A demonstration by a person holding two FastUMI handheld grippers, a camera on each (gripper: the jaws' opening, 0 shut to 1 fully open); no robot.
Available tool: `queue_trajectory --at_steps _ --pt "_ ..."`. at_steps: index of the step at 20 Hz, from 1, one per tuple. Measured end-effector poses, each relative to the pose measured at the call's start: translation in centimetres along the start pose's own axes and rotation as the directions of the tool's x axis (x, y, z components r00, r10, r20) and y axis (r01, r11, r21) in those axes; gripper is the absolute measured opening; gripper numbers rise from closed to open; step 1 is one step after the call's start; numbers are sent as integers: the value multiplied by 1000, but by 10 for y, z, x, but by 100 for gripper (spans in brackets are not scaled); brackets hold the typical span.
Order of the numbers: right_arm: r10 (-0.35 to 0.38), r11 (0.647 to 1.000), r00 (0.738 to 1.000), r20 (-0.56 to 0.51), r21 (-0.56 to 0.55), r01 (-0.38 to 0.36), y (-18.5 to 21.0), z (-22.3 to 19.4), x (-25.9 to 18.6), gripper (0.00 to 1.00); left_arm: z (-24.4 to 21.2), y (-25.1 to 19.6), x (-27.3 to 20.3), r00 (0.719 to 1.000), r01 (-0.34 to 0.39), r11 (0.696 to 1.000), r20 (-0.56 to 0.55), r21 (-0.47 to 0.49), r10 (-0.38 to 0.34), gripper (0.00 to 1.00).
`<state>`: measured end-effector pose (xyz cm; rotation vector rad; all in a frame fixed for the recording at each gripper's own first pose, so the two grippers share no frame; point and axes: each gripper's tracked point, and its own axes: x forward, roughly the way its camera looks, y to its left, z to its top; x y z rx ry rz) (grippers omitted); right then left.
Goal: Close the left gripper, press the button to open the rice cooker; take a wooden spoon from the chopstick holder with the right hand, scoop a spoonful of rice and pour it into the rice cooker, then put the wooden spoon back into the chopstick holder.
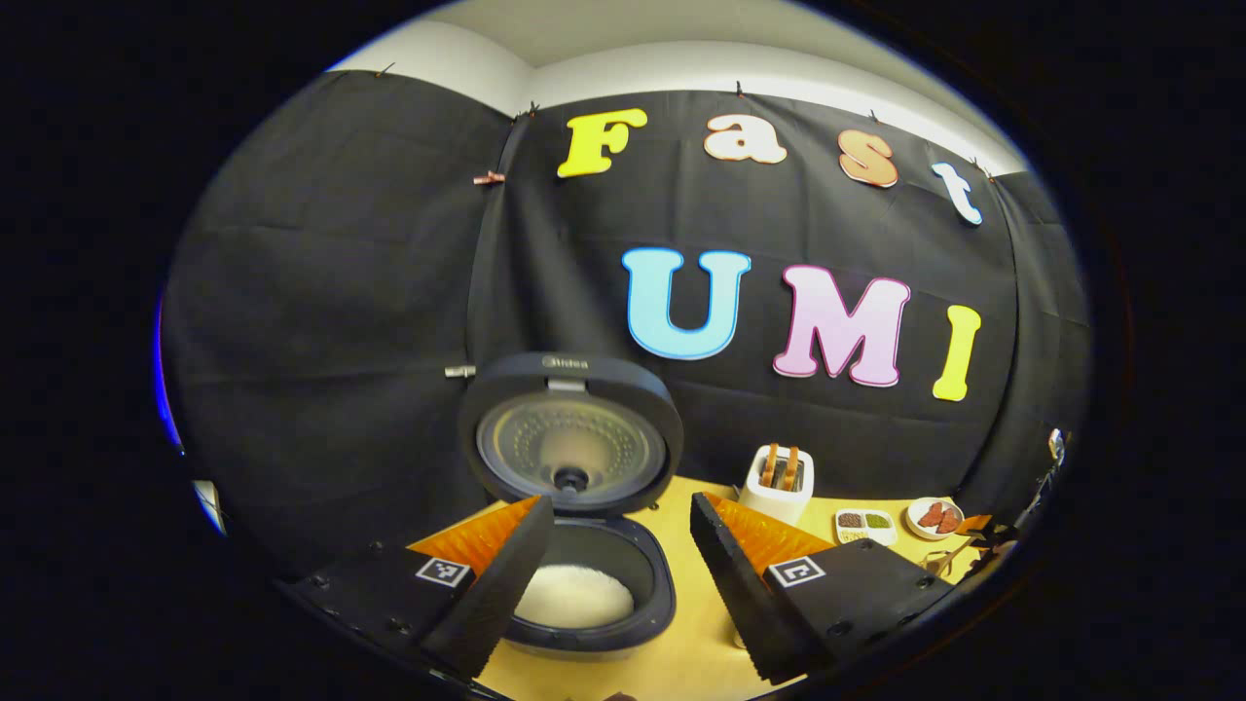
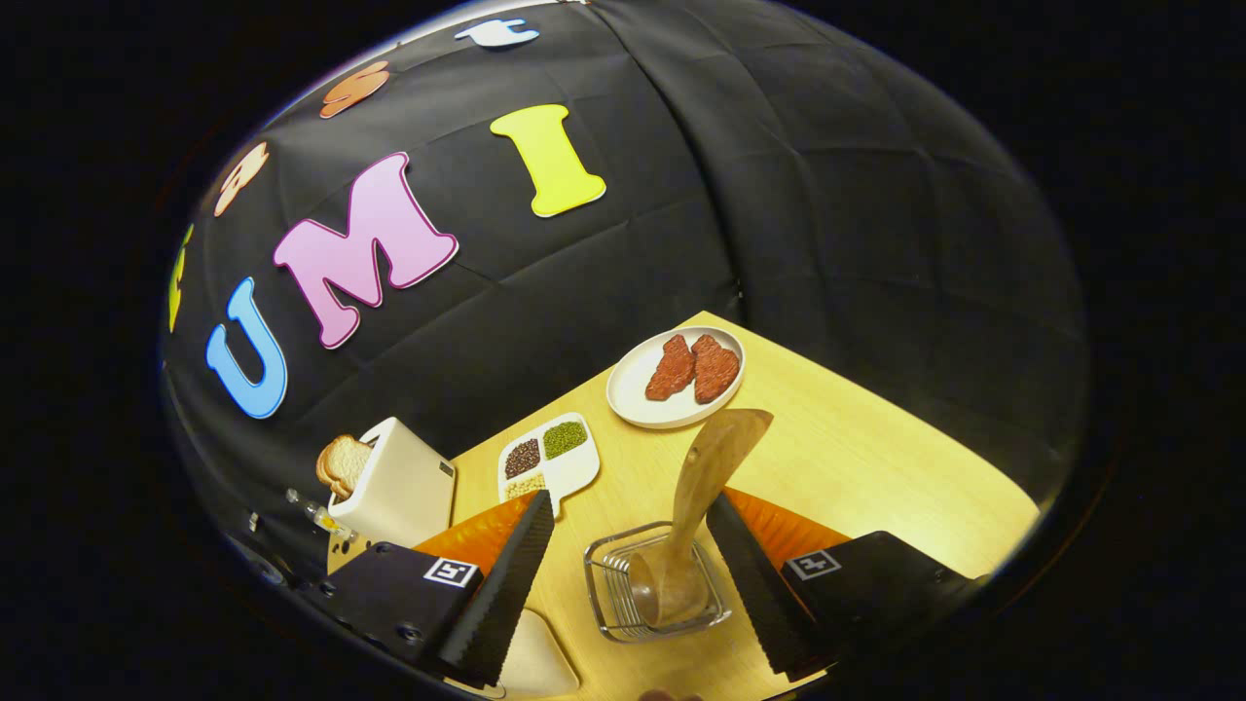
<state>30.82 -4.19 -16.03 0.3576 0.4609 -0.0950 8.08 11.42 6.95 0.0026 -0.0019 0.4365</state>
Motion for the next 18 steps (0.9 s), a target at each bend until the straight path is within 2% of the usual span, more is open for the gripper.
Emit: queue_trajectory --at_steps 2,4,8,13,14,15,18 --pt "16 1000 999 41 -12 -16 5 10 -18 98 18 11 5 998 -16 998 59 53 13 95" --pt "41 998 999 35 -46 -39 11 6 -37 98 32 15 14 994 -8 998 109 66 1 95" --pt "68 981 997 33 -183 -61 22 6 -79 98 59 29 39 981 7 998 194 70 -21 95" --pt "128 937 992 -19 -324 -128 35 -13 -133 99 78 49 83 966 0 997 258 73 -19 95" --pt "145 927 989 -20 -347 -143 39 -14 -144 99 83 50 92 962 3 997 272 80 -25 92" --pt "160 915 987 -18 -372 -155 43 -16 -154 99 85 53 100 958 4 996 285 91 -30 95" --pt "214 871 976 -44 -443 -211 51 -28 -181 99 97 55 125 948 18 994 314 112 -53 92"
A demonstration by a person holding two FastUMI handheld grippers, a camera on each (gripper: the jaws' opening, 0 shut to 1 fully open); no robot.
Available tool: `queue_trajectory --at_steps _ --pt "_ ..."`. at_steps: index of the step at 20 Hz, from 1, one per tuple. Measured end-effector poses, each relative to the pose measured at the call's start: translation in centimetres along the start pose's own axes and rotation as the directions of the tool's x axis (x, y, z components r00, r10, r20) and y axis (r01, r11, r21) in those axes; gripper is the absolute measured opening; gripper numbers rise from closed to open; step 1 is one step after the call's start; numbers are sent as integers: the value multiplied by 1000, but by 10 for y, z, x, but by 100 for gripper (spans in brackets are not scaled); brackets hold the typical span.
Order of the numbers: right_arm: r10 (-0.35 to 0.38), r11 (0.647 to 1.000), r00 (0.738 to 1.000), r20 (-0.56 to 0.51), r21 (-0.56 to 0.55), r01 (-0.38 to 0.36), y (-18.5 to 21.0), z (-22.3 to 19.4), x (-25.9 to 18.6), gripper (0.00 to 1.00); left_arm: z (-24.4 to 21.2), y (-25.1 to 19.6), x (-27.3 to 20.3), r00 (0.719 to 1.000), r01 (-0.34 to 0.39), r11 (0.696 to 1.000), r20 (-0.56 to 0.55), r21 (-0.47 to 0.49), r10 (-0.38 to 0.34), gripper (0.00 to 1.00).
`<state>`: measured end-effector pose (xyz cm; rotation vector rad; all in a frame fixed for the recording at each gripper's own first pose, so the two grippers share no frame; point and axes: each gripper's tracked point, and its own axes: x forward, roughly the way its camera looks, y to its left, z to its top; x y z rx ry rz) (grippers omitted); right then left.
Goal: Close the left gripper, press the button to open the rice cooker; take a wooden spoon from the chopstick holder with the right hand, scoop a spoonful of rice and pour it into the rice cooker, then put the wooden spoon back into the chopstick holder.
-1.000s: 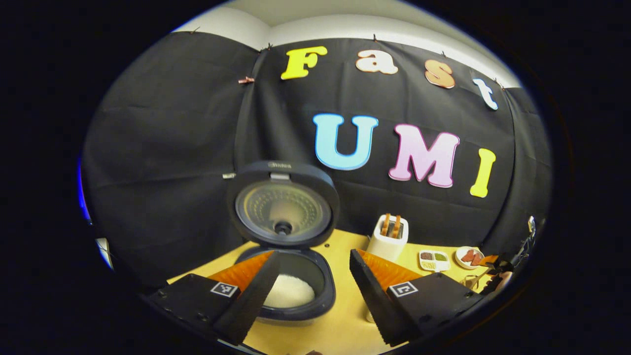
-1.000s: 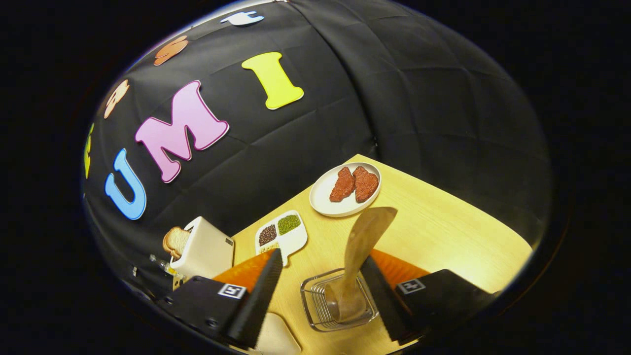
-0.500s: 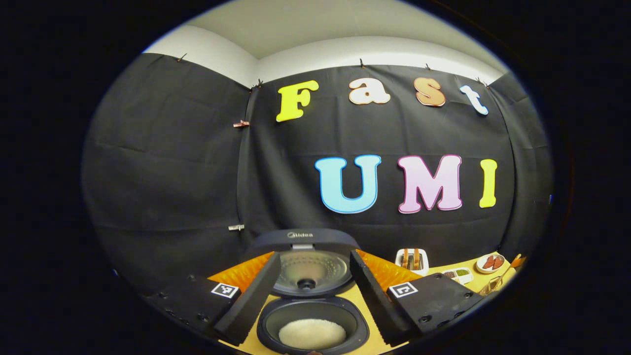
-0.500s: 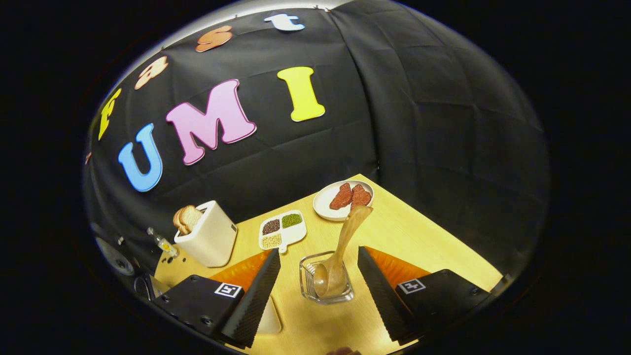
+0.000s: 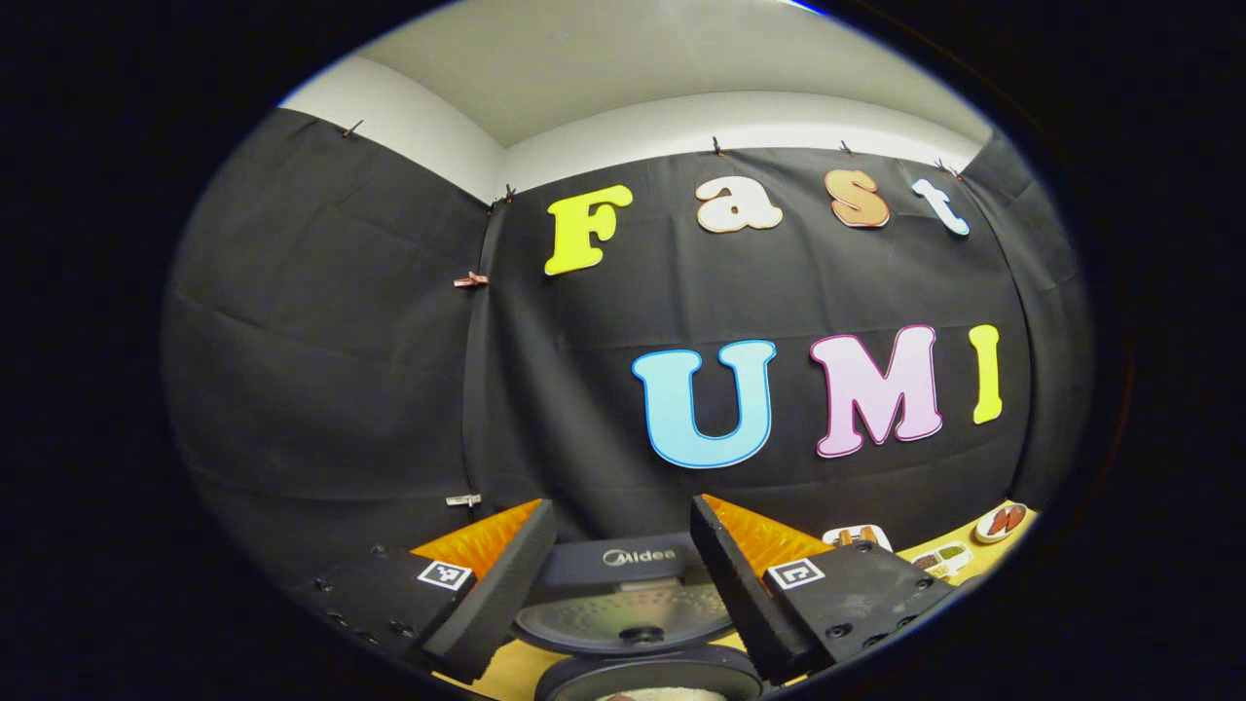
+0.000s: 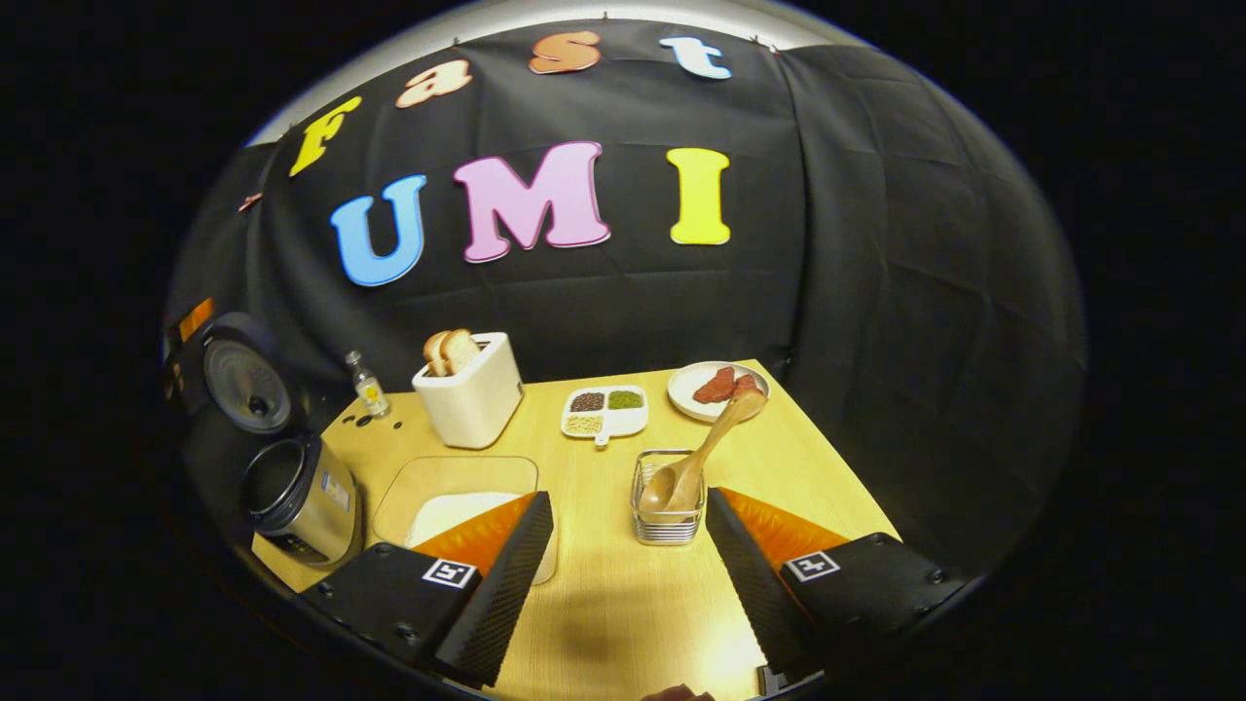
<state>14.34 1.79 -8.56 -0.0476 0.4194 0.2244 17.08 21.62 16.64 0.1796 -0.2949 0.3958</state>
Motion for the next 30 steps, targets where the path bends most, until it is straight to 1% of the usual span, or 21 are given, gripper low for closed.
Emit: queue_trajectory --at_steps 1,2,3,5,8,10,11,13,15,18,21,25,28,30 --pt "2 1000 1000 11 -21 -1 1 2 -8 99 -3 0 8 1000 5 1000 1 4 -5 94" --pt "5 999 1000 26 -37 -4 2 5 -15 99 -5 0 15 1000 9 1000 -4 10 -9 94" --pt "4 999 999 39 -41 -2 4 7 -21 99 -10 1 22 1000 12 1000 -15 18 -12 92" --pt "11 999 998 64 -43 -8 14 13 -29 99 -19 1 33 999 15 1000 -44 22 -14 92" --pt "41 998 992 117 -51 -36 34 31 -36 99 -23 -7 42 997 29 999 -68 21 -27 96" --pt "73 996 988 135 -66 -65 48 39 -35 98 -27 -14 36 994 48 998 -103 29 -45 96" --pt "91 994 986 137 -70 -82 53 40 -34 98 -29 -20 31 991 53 998 -127 17 -51 97" --pt "115 991 986 125 -77 -106 60 38 -28 98 -32 -22 16 984 38 999 -175 4 -37 98" --pt "121 990 986 113 -80 -112 57 34 -21 99 -37 -23 1 973 28 999 -229 -18 -31 99" --pt "143 989 985 98 -53 -138 58 32 -11 99 -51 -26 -32 946 3 999 -323 -42 -16 99" --pt "159 987 983 92 -21 -158 55 34 -4 99 -67 -28 -60 913 -39 997 -407 -63 10 99" --pt "184 983 980 70 -20 -183 48 25 -3 99 -100 -33 -101 860 -81 994 -509 -78 31 99" --pt "181 984 982 53 -6 -181 39 15 -2 99 -133 -39 -129 819 -80 996 -573 -44 41 99" --pt "178 984 983 51 8 -178 31 14 -1 99 -153 -43 -144 798 -84 995 -602 -49 38 99"
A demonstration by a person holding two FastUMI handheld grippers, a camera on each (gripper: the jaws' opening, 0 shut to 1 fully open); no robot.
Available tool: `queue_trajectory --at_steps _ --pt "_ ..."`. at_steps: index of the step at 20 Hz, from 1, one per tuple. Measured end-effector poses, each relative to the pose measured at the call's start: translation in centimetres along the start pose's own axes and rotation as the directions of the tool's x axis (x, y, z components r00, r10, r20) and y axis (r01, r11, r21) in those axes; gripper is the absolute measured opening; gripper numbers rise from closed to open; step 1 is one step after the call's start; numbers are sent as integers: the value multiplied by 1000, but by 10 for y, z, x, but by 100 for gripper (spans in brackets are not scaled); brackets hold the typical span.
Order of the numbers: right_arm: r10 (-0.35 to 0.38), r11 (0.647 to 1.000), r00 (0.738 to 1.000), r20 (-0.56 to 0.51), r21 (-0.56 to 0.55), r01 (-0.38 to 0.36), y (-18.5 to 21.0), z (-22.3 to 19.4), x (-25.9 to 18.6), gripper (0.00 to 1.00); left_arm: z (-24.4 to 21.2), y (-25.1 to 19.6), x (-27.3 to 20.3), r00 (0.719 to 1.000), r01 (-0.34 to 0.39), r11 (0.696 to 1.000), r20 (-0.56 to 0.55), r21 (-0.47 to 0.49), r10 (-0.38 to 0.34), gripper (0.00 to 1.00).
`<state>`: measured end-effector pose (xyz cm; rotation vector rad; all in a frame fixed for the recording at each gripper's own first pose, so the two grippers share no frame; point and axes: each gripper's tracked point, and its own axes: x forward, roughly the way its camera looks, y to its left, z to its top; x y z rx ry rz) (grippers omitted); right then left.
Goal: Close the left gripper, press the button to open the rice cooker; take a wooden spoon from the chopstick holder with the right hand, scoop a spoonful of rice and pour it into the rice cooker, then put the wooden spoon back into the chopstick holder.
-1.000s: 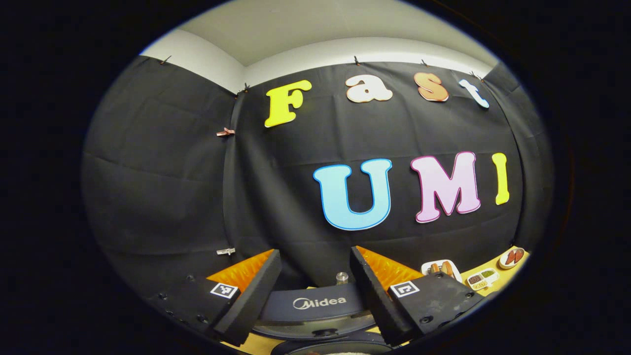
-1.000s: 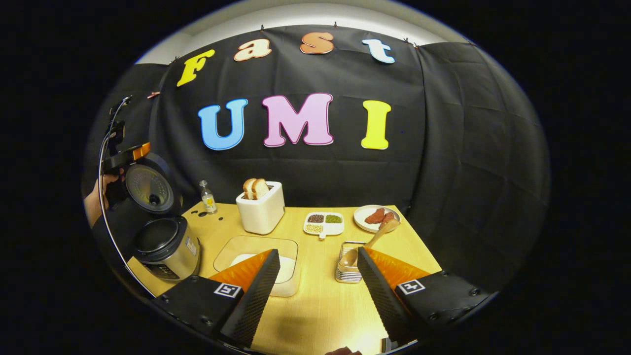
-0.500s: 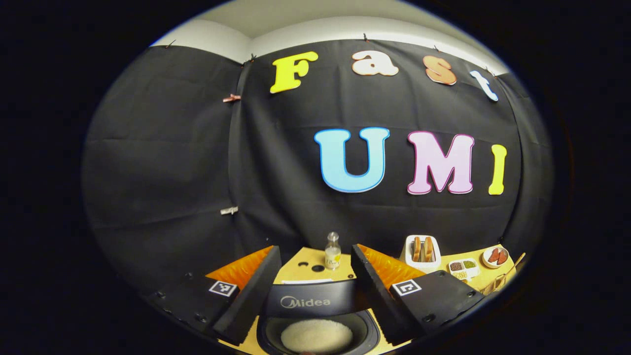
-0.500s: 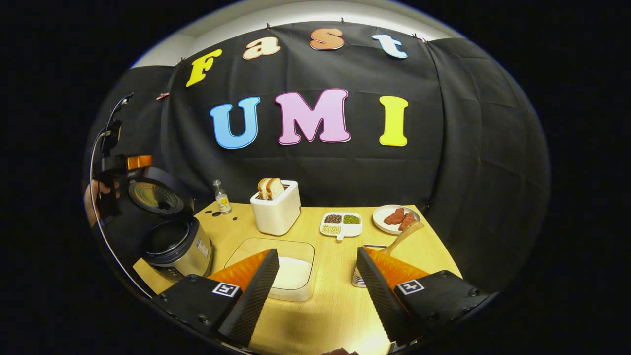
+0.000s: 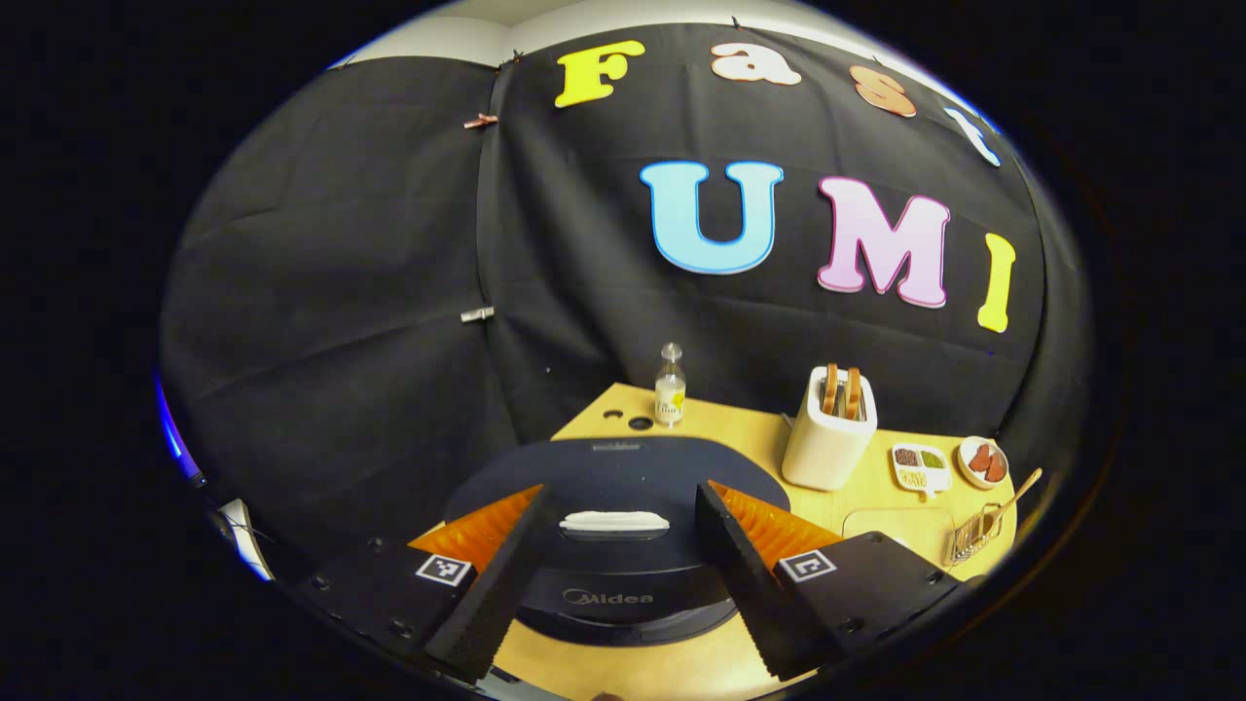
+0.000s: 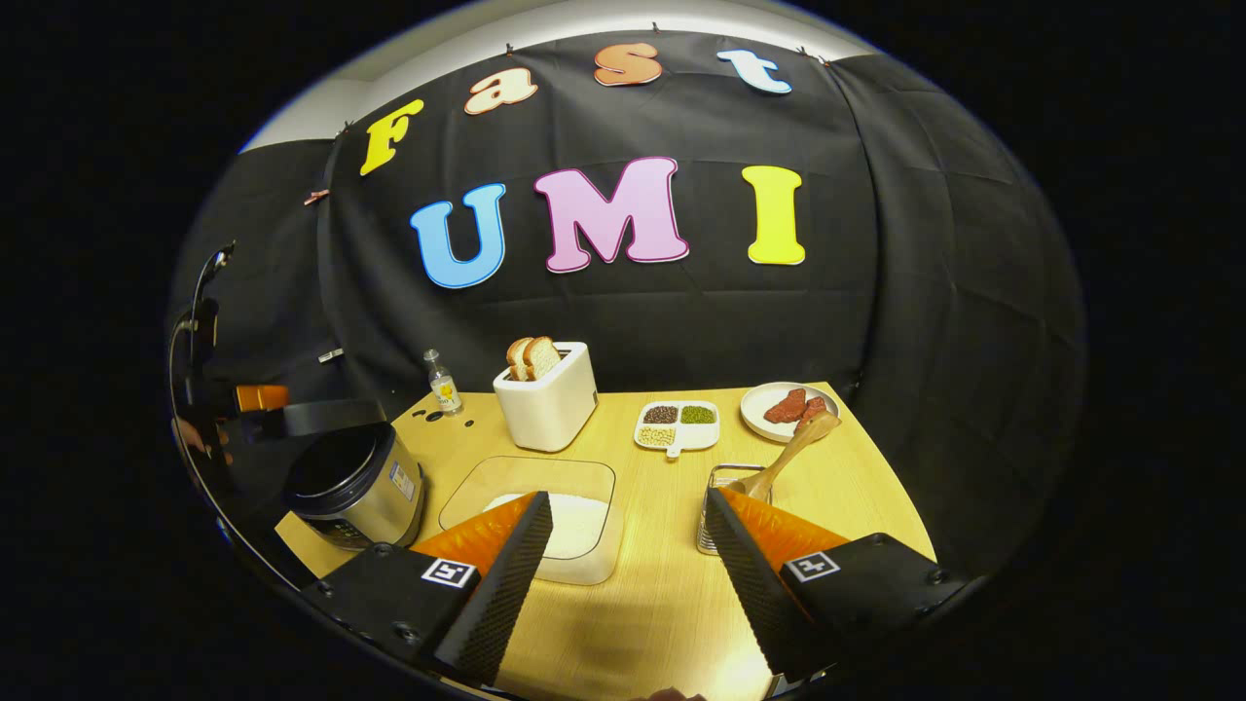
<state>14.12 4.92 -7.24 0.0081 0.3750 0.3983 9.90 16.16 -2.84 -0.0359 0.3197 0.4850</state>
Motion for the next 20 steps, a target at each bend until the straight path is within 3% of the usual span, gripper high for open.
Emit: queue_trajectory --at_steps 10,20 --pt "-28 997 999 -28 66 30 -47 -12 -1 99 -70 -4 12 998 9 1000 -67 8 -8 99" --pt "52 997 999 -9 56 -51 -42 -7 9 99 -74 -6 14 1000 11 999 -28 31 -10 100"
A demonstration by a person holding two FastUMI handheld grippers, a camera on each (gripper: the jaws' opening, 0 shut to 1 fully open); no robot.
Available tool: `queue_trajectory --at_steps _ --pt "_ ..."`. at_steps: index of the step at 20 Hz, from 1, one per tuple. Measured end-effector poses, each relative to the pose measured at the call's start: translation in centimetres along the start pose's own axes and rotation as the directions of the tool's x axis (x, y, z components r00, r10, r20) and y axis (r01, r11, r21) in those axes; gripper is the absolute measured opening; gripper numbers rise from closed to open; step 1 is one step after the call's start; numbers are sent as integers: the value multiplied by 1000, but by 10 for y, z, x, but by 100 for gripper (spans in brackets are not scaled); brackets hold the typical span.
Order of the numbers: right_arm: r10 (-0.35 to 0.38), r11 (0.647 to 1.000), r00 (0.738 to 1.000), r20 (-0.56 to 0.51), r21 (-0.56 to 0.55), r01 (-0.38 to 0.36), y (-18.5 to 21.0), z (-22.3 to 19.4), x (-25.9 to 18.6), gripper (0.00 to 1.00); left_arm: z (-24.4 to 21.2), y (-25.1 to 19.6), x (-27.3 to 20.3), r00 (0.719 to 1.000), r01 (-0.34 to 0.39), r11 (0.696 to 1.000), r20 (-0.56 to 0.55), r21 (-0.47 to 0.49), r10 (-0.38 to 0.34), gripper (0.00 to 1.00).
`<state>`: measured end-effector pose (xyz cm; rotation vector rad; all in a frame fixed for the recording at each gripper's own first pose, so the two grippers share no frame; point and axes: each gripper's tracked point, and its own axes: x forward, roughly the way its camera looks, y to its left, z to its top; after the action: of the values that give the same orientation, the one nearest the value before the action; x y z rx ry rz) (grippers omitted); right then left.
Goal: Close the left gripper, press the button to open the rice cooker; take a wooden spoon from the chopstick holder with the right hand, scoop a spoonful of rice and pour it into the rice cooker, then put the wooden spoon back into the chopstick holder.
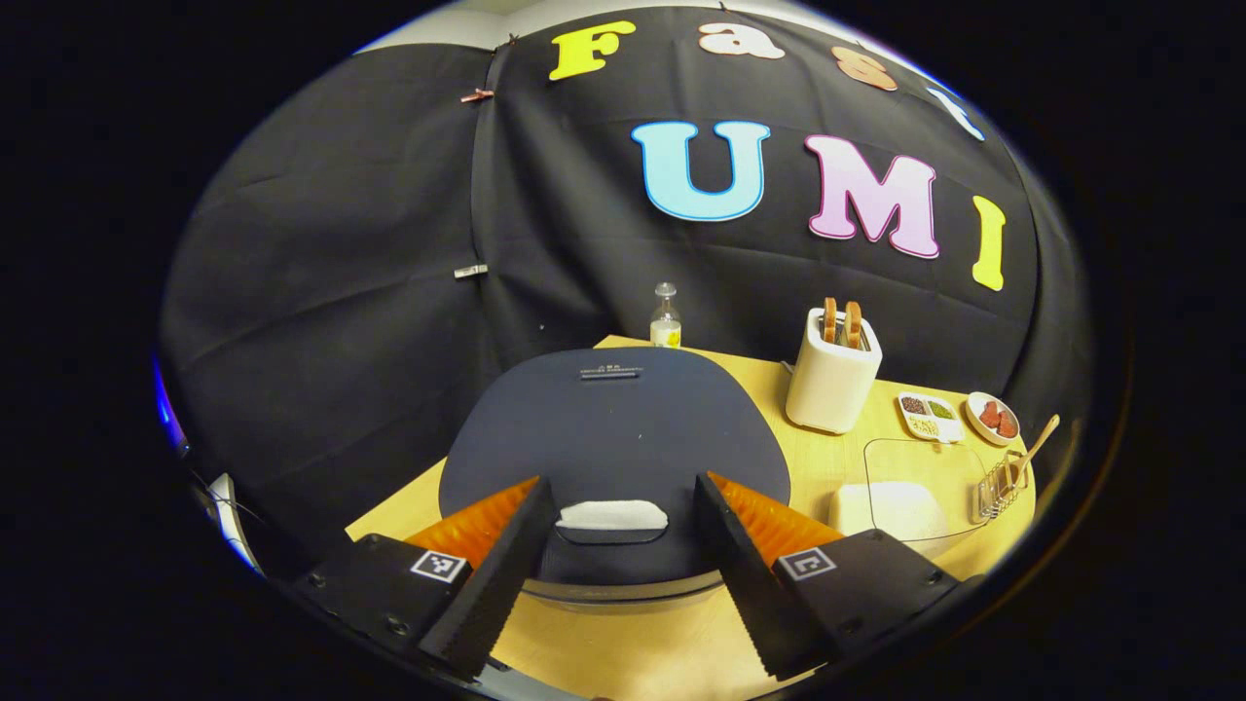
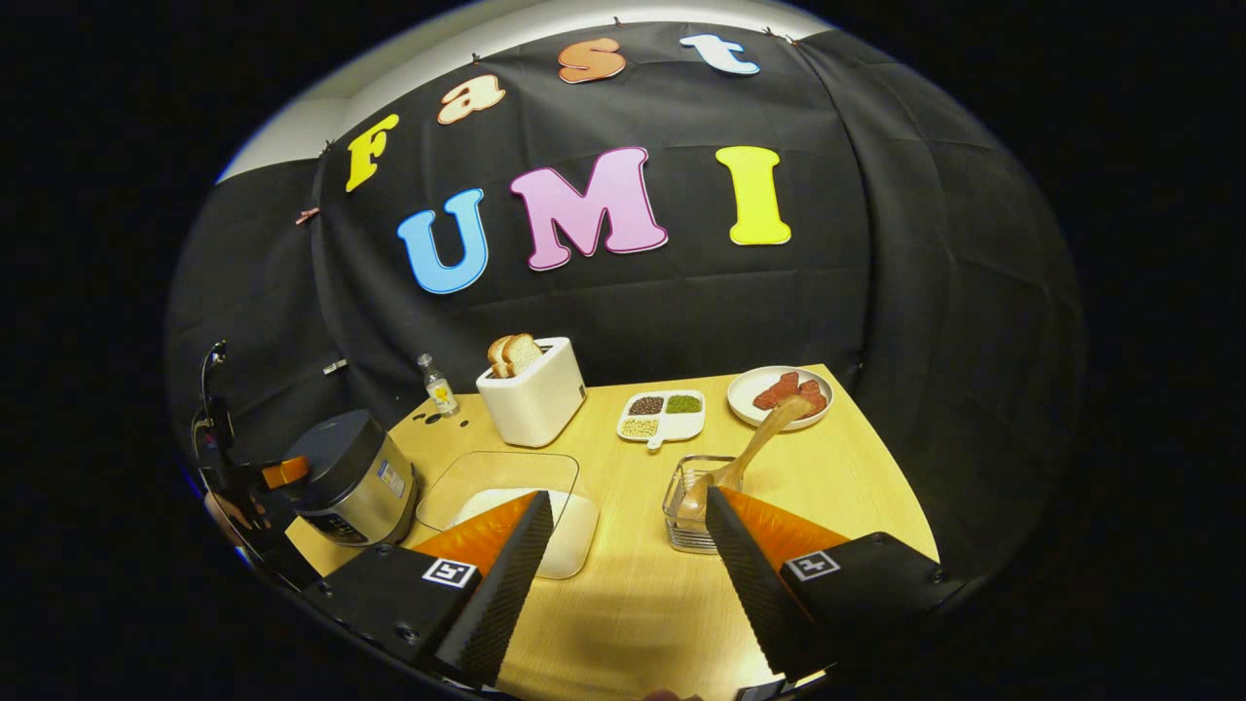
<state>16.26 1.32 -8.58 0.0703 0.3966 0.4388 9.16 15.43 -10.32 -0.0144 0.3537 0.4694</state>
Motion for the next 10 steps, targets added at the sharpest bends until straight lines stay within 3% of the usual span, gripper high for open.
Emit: queue_trajectory --at_steps 5,7,10 --pt "-78 997 987 140 2 78 1 35 -19 98 20 -16 -18 994 39 998 96 46 -43 96" --pt "-130 991 978 164 -4 133 0 42 -31 98 39 -35 -37 981 100 992 157 77 -111 96" --pt "-194 979 948 251 -9 202 6 70 -55 98 68 -71 -74 940 224 970 240 98 -241 96"
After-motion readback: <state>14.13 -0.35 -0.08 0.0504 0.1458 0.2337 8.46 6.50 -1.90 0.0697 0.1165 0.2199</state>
